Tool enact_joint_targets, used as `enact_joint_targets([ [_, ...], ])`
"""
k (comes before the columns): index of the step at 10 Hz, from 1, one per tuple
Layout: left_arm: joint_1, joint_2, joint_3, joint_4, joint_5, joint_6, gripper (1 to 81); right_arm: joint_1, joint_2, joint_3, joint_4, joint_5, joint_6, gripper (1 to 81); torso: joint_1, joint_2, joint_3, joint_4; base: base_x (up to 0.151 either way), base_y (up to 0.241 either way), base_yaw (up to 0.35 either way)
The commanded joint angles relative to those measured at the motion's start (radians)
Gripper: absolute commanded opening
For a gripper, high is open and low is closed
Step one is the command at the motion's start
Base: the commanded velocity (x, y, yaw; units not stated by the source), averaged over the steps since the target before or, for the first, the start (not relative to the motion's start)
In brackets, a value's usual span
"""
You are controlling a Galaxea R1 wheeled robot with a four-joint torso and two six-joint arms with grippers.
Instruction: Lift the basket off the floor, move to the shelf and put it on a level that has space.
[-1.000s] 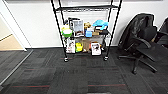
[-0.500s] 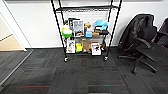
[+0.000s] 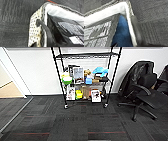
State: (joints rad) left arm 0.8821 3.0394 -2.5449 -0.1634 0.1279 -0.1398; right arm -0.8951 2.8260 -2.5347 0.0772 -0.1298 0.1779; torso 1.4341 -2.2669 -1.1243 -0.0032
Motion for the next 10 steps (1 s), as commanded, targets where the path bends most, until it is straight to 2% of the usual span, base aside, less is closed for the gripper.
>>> enact_joint_targets([
  [1,-0.102,0.017,0.015,0.001,0.049,0.016,1.0,0.095,-0.011,0.004,0.016,-0.040,0.005,81.1,0.000,0.000,0.000,0.000,0.000,0.000,0.000],
  [2,-0.100,0.020,0.015,0.001,0.047,0.016,1.0,0.095,-0.011,0.004,0.018,-0.040,0.005,1.0,0.000,0.000,0.000,0.000,0.000,0.000,0.000],
  [6,-0.096,0.001,0.041,-0.008,0.058,0.016,1.0,0.089,-0.015,0.002,0.022,-0.044,0.008,1.0,0.000,0.000,0.000,0.000,0.000,0.000,0.000],
  [8,-0.085,-0.065,0.138,-0.008,0.076,0.016,1.0,0.075,-0.018,0.008,0.030,-0.044,0.008,1.0,0.000,0.000,0.000,0.000,0.000,0.000,0.000],
  [9,-0.085,-0.103,0.196,-0.008,0.076,0.016,1.0,0.066,-0.021,0.022,0.035,-0.044,0.008,1.0,-0.064,0.100,0.000,0.000,0.000,0.000,0.000],
  [10,-0.085,-0.139,0.246,-0.010,0.072,0.016,1.0,0.057,-0.032,0.057,0.054,-0.041,0.008,1.0,-0.064,0.101,0.000,0.000,0.000,0.000,0.000],
])
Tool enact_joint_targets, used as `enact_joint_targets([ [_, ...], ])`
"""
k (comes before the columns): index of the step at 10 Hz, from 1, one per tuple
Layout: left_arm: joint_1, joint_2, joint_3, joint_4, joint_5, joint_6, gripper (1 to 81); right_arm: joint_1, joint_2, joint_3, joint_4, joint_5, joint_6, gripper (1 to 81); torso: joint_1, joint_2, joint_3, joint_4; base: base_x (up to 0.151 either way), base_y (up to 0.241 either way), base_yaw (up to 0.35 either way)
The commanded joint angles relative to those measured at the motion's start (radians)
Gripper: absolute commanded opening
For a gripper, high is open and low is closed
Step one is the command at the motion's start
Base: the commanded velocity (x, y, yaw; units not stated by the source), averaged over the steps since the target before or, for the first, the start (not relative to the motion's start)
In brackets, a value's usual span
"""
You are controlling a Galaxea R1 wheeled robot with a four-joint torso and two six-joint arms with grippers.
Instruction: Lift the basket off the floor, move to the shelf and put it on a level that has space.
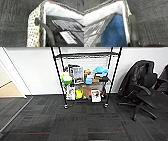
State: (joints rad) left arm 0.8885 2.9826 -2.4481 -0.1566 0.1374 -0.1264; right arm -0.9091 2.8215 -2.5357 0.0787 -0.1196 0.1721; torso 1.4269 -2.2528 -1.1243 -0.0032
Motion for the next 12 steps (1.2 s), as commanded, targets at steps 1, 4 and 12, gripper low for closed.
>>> enact_joint_targets([
  [1,-0.092,-0.117,0.185,-0.015,0.057,0.002,1.0,0.069,-0.044,0.107,0.065,-0.048,0.013,1.0,-0.062,0.097,0.000,0.000,0.000,0.000,0.000],
  [4,-0.096,-0.167,0.210,-0.017,0.054,-0.001,1.0,0.080,-0.090,0.253,0.085,-0.049,0.013,1.0,-0.121,0.192,0.000,0.000,0.000,0.000,0.000],
  [12,-0.156,-0.238,0.222,-0.058,0.056,-0.019,1.0,0.192,-0.040,0.267,0.098,-0.066,0.017,1.0,-0.292,0.461,-0.002,0.000,0.000,0.000,0.000],
])
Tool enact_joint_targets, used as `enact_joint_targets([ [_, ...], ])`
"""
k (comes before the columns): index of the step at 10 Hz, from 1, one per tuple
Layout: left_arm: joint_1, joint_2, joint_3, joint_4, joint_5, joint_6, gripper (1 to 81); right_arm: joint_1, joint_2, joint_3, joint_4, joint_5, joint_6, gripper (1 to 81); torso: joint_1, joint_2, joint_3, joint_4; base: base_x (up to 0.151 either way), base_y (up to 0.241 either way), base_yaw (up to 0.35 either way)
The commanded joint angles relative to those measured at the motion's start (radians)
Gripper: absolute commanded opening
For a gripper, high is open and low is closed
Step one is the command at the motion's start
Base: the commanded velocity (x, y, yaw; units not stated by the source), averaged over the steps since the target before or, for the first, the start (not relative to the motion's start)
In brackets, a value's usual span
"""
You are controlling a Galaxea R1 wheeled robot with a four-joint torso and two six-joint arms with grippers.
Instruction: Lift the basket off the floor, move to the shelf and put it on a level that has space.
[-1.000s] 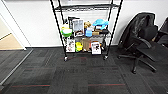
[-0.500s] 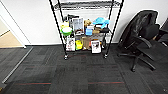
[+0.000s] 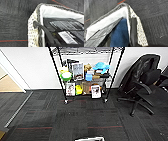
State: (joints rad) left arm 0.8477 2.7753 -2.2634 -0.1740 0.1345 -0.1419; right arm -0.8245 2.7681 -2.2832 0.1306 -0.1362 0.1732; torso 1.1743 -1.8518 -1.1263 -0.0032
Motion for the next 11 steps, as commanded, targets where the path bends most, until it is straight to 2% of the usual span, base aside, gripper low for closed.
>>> enact_joint_targets([
  [1,-0.124,-0.045,0.047,-0.044,0.060,-0.004,1.0,0.104,0.021,0.012,0.046,-0.049,0.015,1.0,-0.062,0.096,0.000,0.000,0.000,0.000,0.000],
  [4,-0.155,-0.108,0.113,-0.051,0.070,-0.005,1.0,0.074,0.024,0.012,0.047,-0.046,0.017,1.0,-0.127,0.199,0.000,0.000,0.000,0.000,0.000],
  [5,-0.167,-0.129,0.143,-0.050,0.094,-0.005,1.0,0.066,0.023,0.012,0.053,-0.040,0.017,1.0,-0.149,0.232,0.000,0.000,0.000,0.000,0.000],
  [6,-0.175,-0.134,0.150,-0.050,0.100,-0.005,1.0,0.066,0.023,0.012,0.053,-0.039,0.017,1.0,-0.170,0.265,0.041,0.000,0.000,0.000,0.000],
  [11,-0.178,-0.105,0.142,-0.036,0.113,-0.004,1.0,0.096,0.023,-0.002,0.069,-0.046,0.017,1.0,-0.271,0.422,0.097,0.000,0.000,0.000,0.000],
])
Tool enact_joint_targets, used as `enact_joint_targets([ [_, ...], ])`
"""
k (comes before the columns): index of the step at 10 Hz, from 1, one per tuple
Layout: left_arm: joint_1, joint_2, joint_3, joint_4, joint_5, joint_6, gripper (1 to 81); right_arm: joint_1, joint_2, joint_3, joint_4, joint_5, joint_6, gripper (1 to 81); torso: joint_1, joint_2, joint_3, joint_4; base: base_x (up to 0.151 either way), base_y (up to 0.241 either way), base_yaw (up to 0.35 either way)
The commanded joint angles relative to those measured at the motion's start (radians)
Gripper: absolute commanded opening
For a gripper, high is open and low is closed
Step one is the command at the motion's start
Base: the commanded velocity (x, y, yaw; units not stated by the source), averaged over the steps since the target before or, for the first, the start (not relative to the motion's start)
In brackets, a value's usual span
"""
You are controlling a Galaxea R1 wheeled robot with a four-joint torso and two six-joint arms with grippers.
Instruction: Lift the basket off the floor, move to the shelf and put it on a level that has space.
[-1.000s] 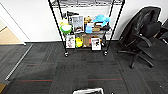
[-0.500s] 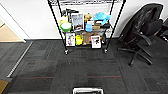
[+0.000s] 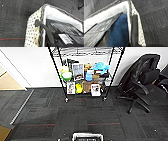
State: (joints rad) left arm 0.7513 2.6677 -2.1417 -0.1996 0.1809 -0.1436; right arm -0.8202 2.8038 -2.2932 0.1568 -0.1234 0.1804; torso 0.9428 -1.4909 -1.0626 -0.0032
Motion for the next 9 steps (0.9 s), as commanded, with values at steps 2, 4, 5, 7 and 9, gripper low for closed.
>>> enact_joint_targets([
  [2,-0.077,0.022,0.011,-0.008,0.066,-0.002,1.0,0.092,-0.013,-0.012,0.043,-0.061,0.010,1.0,-0.084,0.129,0.063,0.000,0.000,0.000,0.000],
  [4,-0.077,0.032,0.000,-0.012,0.066,-0.002,1.0,0.092,-0.024,-0.011,0.043,-0.059,0.010,1.0,-0.127,0.197,0.091,0.000,0.000,0.000,0.000],
  [5,-0.075,0.034,0.000,-0.012,0.066,-0.002,1.0,0.092,-0.028,-0.011,0.043,-0.059,0.010,1.0,-0.151,0.233,0.107,0.000,0.000,0.000,0.000],
  [7,-0.069,0.034,0.000,-0.014,0.066,-0.002,1.0,0.094,-0.028,-0.006,0.043,-0.061,0.010,1.0,-0.194,0.299,0.135,0.000,0.000,0.000,0.000],
  [9,-0.060,0.029,0.000,-0.018,0.066,-0.002,1.0,0.089,-0.024,0.002,0.041,-0.061,0.008,1.0,-0.238,0.366,0.164,0.000,0.000,0.000,0.000],
])
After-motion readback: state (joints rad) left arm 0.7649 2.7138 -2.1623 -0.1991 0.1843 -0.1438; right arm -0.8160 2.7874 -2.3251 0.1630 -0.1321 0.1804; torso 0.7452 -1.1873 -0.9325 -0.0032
